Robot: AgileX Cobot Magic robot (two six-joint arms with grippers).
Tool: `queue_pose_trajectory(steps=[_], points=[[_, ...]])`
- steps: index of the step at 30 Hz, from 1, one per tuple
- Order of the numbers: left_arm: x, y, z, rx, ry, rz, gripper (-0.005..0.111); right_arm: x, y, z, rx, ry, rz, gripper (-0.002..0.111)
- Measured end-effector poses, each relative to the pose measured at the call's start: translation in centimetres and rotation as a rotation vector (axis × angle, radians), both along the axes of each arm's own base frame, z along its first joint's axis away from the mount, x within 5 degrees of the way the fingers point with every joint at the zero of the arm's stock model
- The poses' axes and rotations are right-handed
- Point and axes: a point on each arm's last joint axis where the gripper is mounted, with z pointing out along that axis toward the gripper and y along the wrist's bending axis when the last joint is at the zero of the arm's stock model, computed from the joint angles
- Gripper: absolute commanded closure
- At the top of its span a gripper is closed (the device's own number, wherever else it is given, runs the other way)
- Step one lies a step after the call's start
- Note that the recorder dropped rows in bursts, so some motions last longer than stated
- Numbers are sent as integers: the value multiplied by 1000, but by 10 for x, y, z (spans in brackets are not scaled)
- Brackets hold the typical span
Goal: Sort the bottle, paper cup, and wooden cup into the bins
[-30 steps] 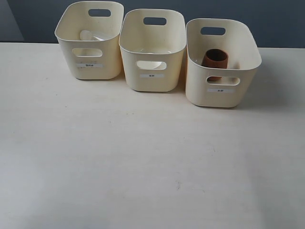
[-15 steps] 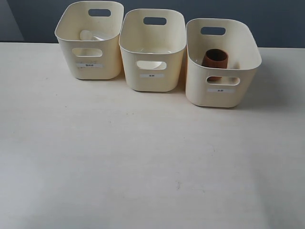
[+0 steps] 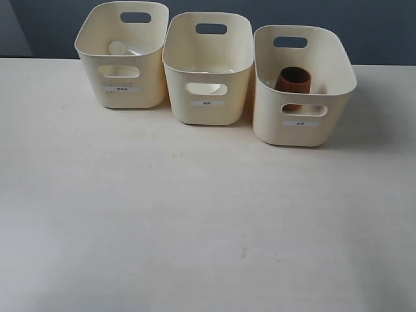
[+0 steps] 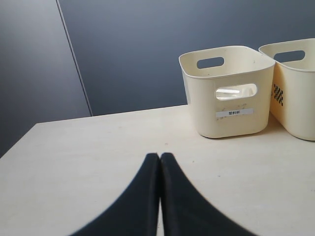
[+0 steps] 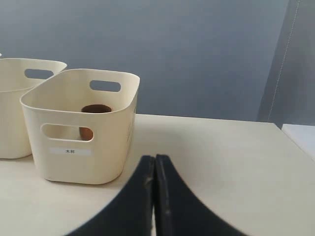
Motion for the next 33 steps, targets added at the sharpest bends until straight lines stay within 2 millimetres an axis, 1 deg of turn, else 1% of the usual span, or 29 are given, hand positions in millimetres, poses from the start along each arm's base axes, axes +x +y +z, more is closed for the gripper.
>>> queue_pose_trajectory(steps=[33], points=[[0,0,0,0,0,0,107,0,0,0,8,0,2,109]])
